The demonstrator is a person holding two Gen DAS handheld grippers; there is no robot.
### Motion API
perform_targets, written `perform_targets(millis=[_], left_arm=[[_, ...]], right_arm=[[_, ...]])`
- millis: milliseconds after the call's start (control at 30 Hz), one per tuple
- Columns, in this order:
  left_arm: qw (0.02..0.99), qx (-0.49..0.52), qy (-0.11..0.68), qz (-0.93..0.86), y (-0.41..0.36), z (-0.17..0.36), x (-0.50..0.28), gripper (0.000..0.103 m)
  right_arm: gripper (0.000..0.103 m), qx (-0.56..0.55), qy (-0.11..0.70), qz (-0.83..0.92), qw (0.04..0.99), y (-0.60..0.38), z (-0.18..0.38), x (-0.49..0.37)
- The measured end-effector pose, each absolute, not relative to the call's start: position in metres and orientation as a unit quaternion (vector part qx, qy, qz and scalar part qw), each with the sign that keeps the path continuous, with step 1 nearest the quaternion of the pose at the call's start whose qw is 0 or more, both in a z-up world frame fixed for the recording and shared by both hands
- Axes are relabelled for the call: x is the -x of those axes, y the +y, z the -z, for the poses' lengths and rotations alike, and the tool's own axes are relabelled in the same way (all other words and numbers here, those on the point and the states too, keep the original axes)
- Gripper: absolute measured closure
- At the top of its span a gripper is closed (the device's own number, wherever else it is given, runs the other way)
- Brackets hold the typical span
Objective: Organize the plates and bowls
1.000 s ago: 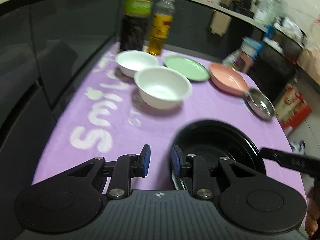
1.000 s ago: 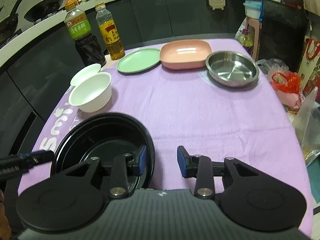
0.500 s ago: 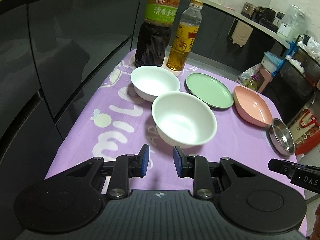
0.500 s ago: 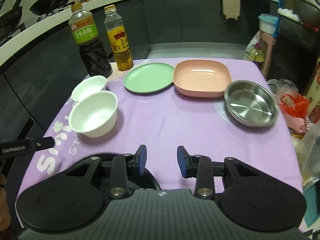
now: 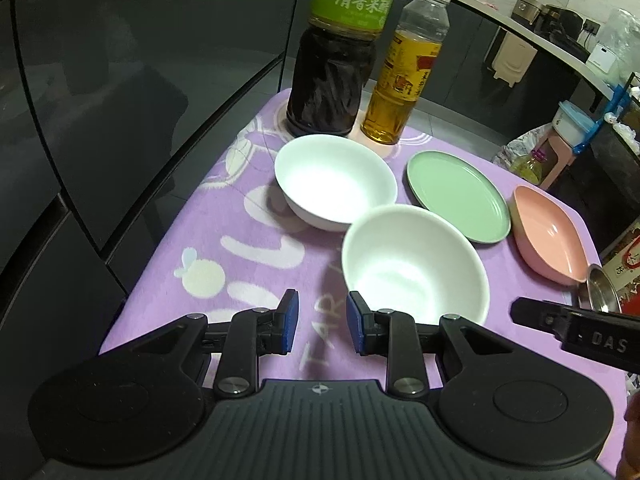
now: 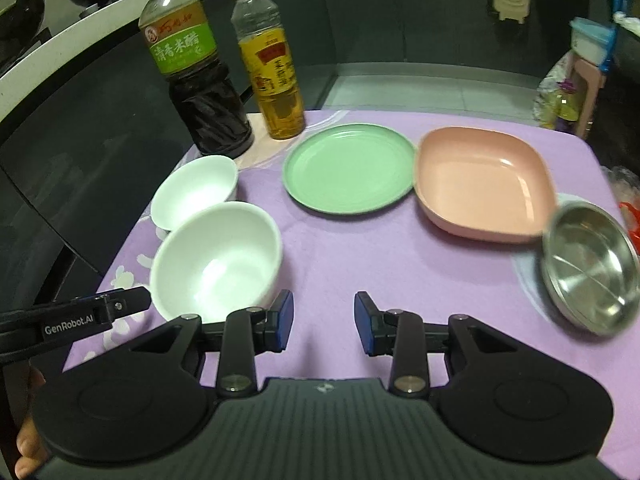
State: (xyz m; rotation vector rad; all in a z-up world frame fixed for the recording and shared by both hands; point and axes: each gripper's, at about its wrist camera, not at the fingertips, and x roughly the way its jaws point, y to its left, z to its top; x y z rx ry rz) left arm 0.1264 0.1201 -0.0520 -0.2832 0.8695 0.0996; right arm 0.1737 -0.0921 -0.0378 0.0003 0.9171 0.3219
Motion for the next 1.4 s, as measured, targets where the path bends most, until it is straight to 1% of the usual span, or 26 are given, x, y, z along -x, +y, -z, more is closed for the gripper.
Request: perform_targets(millis=[233, 467, 633, 667, 700, 733, 767, 1067, 1400], left_arm=[[0.901, 0.162, 0.401, -0.029, 0.126, 0.047, -0.134, 0.077], [0.884, 0.15, 0.442, -0.017, 0.113, 0.068, -0.157, 0.077], [0.886, 0.133, 0.444, -0.009, 0.107, 0.074, -0.159, 0.079], [0.888, 0.128, 0.442, -0.001, 0.105, 0.074, -0.159, 0.088], [0.889, 0.121, 0.441, 0.011, 0.103, 0.074, -0.159, 0.09], [0.889, 0.113, 0.443, 0.01, 0.1, 0.074, -0.158, 0.09], [0.892, 0.107, 0.439, 0.013, 0.098, 0.072, -0.154, 0.09], [0.916, 0.085, 0.392, 0.035, 0.079, 0.034, -0.116, 0.09], [0.924, 0.081, 0.369, 0.054, 0.067, 0.016, -0.077, 0.09]], right_arm=[[0.067, 0.006, 0.444, -0.177, 0.878, -0.08, 0.042, -0.199], [0.067, 0.022, 0.452, -0.185, 0.872, -0.069, 0.055, -0.215], [0.068, 0.02, 0.458, -0.179, 0.87, -0.067, 0.065, -0.223], [0.074, 0.023, 0.461, -0.18, 0.869, -0.066, 0.067, -0.224], [0.086, 0.024, 0.464, -0.182, 0.867, -0.065, 0.069, -0.224], [0.092, 0.022, 0.466, -0.187, 0.865, -0.064, 0.07, -0.224], [0.094, 0.02, 0.471, -0.195, 0.86, -0.064, 0.07, -0.223], [0.094, 0.021, 0.429, -0.184, 0.884, -0.078, 0.037, -0.186], [0.092, 0.015, 0.401, -0.176, 0.899, -0.096, 0.017, -0.138]])
